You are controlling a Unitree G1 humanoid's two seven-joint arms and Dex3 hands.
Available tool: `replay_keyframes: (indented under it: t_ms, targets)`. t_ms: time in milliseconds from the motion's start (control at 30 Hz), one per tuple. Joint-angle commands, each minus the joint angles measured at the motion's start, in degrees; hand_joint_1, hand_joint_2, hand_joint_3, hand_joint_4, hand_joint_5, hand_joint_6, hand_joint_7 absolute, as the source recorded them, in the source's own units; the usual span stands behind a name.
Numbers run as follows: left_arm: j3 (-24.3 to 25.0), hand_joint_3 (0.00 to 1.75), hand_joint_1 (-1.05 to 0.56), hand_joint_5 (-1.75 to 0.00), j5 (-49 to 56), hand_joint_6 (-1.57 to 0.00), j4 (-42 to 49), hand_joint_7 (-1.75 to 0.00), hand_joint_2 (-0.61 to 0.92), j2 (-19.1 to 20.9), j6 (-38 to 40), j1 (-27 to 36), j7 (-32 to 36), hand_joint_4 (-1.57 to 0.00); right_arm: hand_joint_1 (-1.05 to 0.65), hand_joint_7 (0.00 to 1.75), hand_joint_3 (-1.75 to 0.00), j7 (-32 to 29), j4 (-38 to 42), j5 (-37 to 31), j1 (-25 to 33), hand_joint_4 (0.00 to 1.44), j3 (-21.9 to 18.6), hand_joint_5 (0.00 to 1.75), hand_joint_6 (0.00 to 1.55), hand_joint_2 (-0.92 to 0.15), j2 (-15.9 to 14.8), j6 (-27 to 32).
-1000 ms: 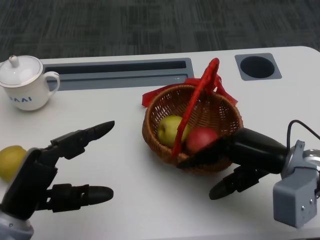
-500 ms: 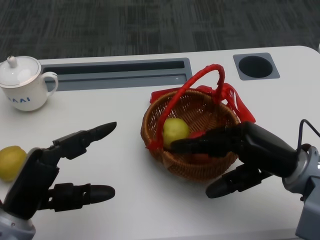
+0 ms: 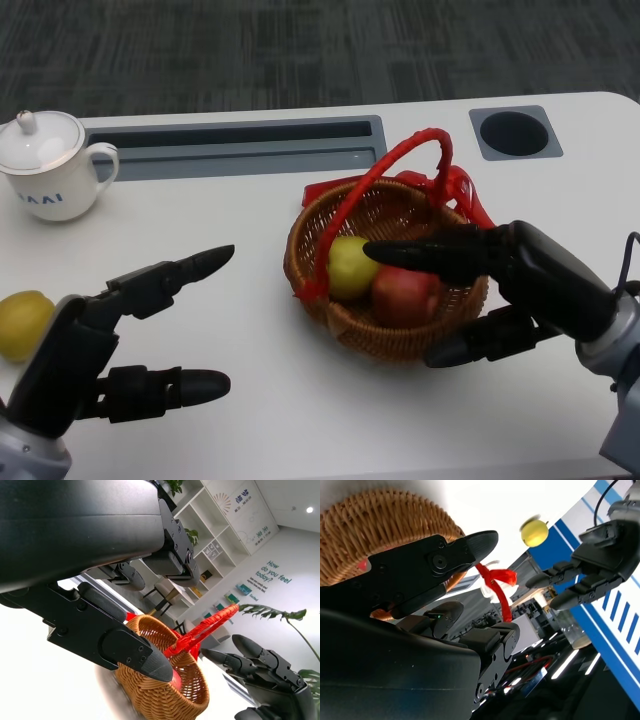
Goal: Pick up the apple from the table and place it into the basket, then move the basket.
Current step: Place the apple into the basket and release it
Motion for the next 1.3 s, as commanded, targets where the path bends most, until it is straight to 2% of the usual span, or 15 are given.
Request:
replay_keyframes:
  t_ms: [33, 367, 467, 733, 967, 1167, 1200, 1233, 1300]
  targets:
    - [0.06, 0.0, -0.61, -0.01, -0.43, -0.6, 0.02, 0.0, 0.78, 1.0, -0.44, -0.38, -0.47, -0.63, -0.68, 0.02, -0.01, 0.19, 1.13, -0.16, -0.61, 0.63, -0.46, 0.01, 0.46, -0.82, -1.83, 2.41]
    - [0.01, 0.0, -0.61, 0.0, -0.17, -0.61, -0.18, 0.0, 0.78, 0.78, -0.47, -0.51, -0.29, -0.64, -0.71, 0.04, 0.0, -1.34, 3.36, -7.76, -1.8, 0.82, 5.23, 0.06, 0.63, -0.81, -0.75, 11.87]
    - [0.03, 0.0, -0.61, -0.01, -0.01, -0.61, -0.07, 0.0, 0.78, 0.58, -0.81, -0.42, -0.04, -0.64, -0.7, 0.04, -0.01, -0.27, 4.65, -9.79, -2.49, 0.83, 8.18, 0.05, 0.67, -0.81, -0.3, 15.52]
    - [0.22, 0.0, -0.62, 0.0, -0.07, -0.61, -0.49, 0.0, 0.79, 0.42, -0.87, -0.05, 0.13, -0.64, -0.67, 0.04, 0.0, -3.38, 7.98, -14.74, -4.33, 0.92, 16.0, 0.04, 0.8, -0.81, 1.81, 22.8]
    - [0.21, 0.0, -0.61, 0.0, 0.16, -0.6, -0.22, 0.0, 0.8, 0.1, -1.36, -0.37, 0.4, -0.64, -0.61, 0.01, -0.01, 3.81, 11.24, -14.37, -8.11, 0.94, 19.56, 0.02, 0.8, -0.83, 4.16, 32.62]
    - [0.51, 0.0, -0.63, 0.0, 0.44, -0.61, -1.34, 0.0, 0.8, -0.95, -1.02, 0.52, 1.06, -0.65, -0.54, 0.03, -0.01, 6.49, 12.76, -16.5, -9.93, 1.06, 23.08, 0.05, 0.87, -0.86, 5.74, 40.01]
    - [0.6, 0.0, -0.63, 0.0, 0.5, -0.61, -1.58, 0.0, 0.8, -1.05, -0.97, 0.75, 1.12, -0.65, -0.51, 0.03, -0.01, 6.18, 12.84, -16.87, -10.03, 1.1, 23.79, 0.13, 0.91, -0.88, 6.09, 41.34]
    - [0.69, 0.0, -0.63, 0.0, 0.53, -0.61, -1.74, 0.0, 0.8, -1.13, -0.96, 0.93, 1.15, -0.65, -0.47, 0.03, -0.01, 5.63, 12.87, -17.09, -10.03, 1.11, 24.39, 0.34, 0.96, -0.89, 6.41, 42.46]
    - [0.83, 0.01, -0.64, 0.0, 0.37, -0.6, -1.75, 0.0, 0.81, -1.23, -1.09, 1.11, 1.1, -0.65, -0.38, 0.02, 0.0, 4.47, 12.83, -17.26, -10.02, 1.02, 25.4, 0.96, 1.06, -0.9, 6.81, 44.04]
